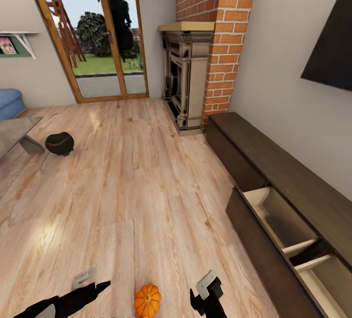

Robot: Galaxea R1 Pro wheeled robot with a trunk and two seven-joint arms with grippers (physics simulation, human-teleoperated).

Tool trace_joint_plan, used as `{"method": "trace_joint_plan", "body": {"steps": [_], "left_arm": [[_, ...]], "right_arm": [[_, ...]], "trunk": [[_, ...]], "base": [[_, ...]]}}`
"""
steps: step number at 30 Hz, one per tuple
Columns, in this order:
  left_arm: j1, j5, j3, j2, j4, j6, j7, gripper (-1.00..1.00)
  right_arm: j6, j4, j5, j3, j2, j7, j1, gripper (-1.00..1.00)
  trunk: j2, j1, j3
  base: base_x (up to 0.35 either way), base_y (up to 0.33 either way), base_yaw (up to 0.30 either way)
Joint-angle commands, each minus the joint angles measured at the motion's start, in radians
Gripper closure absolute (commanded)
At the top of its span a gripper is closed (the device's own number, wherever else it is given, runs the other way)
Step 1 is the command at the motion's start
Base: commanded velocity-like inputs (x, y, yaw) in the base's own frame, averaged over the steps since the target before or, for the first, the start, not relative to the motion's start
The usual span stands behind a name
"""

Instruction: Place each of the two pumpkins and all three candles from the living room inside a cabinet in the living room (use any cabinet), then make sure every cabinet is closed, and position the cauldron so it is next to a table in the living room.

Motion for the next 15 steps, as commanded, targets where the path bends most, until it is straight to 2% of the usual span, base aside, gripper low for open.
{"method": "trace_joint_plan", "body": {"steps": [1,10,15], "left_arm": [[0.000,0.000,0.004,-0.001,-0.001,0.003,0.001,-1.00],[0.000,-0.002,0.015,-0.003,0.000,0.007,0.007,-1.00],[0.000,-0.002,0.016,-0.003,0.000,0.008,0.007,-1.00]], "right_arm": [[0.000,0.000,0.000,0.000,0.000,0.000,0.000,-1.00],[0.000,0.000,0.000,0.000,0.000,0.000,0.000,-1.00],[-0.001,0.000,0.001,0.000,-0.002,0.001,0.000,-1.00]], "trunk": [[0.007,-0.004,0.003],[0.070,-0.038,0.031],[0.105,-0.058,0.047]], "base": [[0.000,0.000,0.285],[0.000,0.000,0.281],[0.000,0.000,0.063]]}}
